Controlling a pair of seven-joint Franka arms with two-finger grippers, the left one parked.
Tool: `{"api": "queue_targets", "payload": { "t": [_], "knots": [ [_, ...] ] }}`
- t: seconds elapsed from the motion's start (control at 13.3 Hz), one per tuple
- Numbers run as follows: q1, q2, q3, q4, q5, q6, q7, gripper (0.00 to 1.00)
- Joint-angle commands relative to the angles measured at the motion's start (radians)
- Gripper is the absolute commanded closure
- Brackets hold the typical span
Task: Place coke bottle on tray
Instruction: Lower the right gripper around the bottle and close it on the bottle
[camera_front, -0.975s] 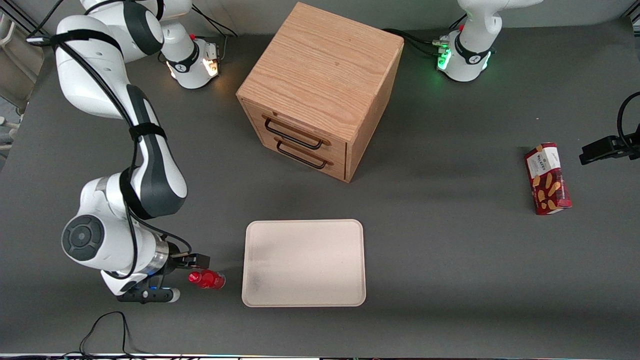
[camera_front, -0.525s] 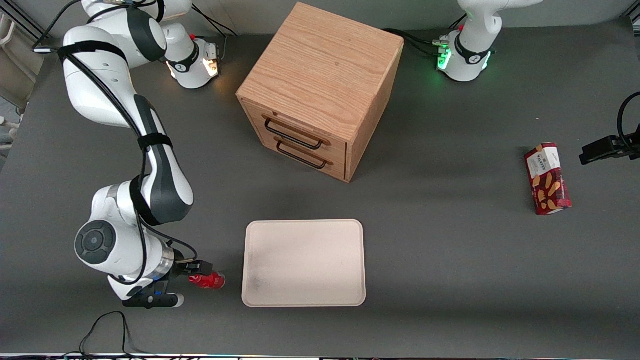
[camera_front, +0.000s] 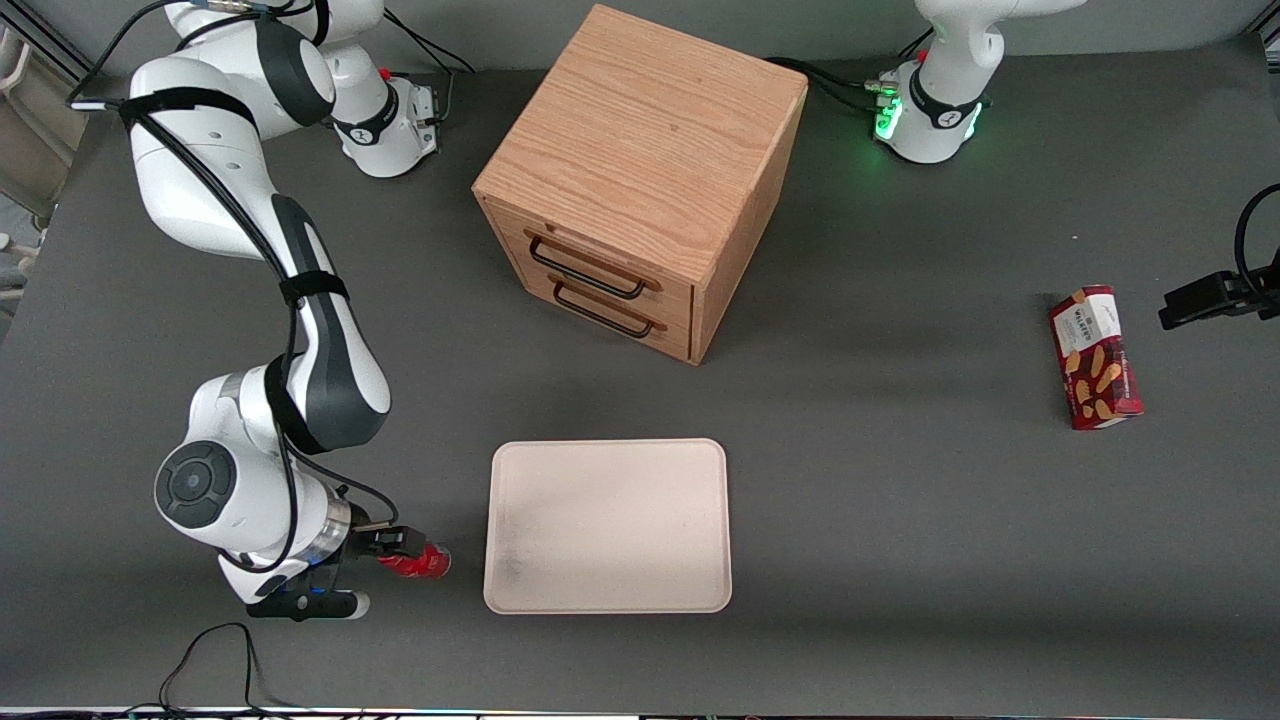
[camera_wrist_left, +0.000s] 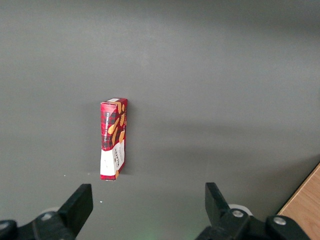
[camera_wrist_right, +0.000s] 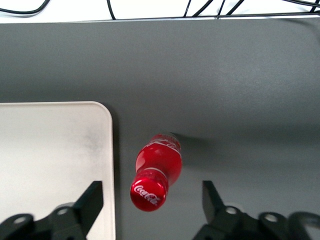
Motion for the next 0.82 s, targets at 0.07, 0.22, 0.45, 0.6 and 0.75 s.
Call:
{"api": "queue_targets", "payload": {
  "t": [0.07, 0.22, 0.45, 0.6, 0.75],
  "knots": [
    [0.003, 0.031, 0.007, 0.042, -0.019, 0.005, 0.06, 0.51],
    [0.003, 0.031, 0.007, 0.042, -0.019, 0.003, 0.077, 0.82],
    [0.001, 0.031, 0.013, 0.04, -0.016, 0.003, 0.145, 1.0],
    [0.001, 0.031, 0.015, 0.042, -0.016, -0.003, 0.146, 1.0],
    [0.001, 0.028, 0.016, 0.042, -0.016, -0.013, 0.149, 1.0]
  ]
}}
